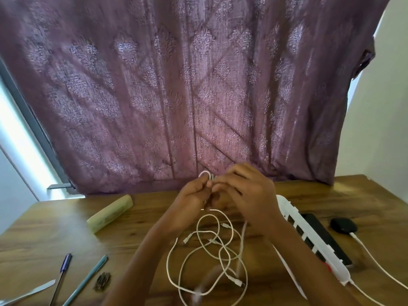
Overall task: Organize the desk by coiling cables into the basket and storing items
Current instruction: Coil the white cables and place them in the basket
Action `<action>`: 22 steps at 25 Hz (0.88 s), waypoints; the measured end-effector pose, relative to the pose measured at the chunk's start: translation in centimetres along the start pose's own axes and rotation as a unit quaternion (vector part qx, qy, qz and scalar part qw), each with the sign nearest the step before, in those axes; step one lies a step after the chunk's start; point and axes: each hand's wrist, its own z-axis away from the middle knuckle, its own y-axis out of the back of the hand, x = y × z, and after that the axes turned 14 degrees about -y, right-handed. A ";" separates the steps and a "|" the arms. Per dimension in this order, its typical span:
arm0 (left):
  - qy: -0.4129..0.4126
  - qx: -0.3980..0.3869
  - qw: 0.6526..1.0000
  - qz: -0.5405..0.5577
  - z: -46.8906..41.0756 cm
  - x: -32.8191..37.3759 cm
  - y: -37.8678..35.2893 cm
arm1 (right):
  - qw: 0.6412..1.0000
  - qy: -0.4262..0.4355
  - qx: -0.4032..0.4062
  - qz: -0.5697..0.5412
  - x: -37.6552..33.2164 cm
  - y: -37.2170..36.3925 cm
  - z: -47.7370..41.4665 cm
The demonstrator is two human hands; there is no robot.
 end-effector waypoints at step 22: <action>-0.061 0.040 0.972 -0.222 0.7 0.0 -0.4 | 0.810 -0.398 -0.195 -0.383 -1.2 -0.1 -1.1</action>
